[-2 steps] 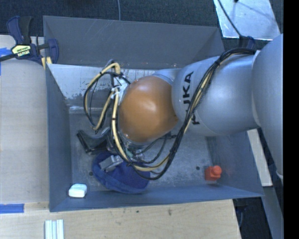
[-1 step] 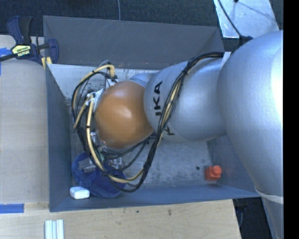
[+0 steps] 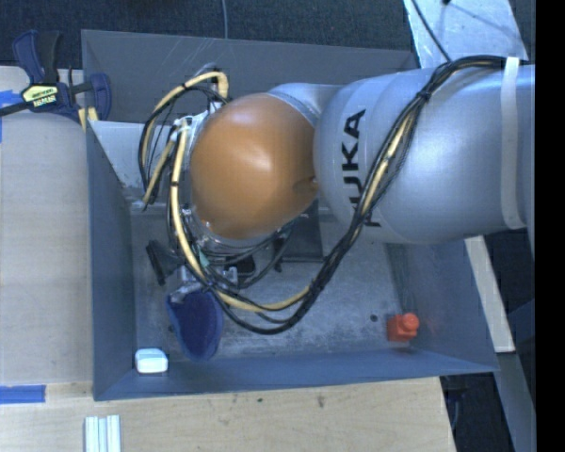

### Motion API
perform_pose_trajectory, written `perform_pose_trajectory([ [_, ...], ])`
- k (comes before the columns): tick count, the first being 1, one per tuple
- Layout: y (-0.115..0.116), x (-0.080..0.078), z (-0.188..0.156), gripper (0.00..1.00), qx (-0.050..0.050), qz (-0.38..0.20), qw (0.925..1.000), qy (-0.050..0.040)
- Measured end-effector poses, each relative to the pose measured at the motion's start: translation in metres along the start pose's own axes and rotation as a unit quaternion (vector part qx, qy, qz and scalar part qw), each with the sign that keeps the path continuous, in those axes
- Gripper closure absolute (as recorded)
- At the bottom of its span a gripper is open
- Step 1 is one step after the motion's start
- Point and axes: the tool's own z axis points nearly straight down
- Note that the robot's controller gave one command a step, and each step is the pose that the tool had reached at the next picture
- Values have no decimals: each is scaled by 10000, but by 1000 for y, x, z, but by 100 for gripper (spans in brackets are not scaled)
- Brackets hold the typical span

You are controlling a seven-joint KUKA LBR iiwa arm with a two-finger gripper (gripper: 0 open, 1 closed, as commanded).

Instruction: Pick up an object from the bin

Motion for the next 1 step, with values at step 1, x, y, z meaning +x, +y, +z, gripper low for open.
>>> perform_pose_trajectory([
  [1, 0, 6, -67, 100, -4, 41, 10000, 5],
])
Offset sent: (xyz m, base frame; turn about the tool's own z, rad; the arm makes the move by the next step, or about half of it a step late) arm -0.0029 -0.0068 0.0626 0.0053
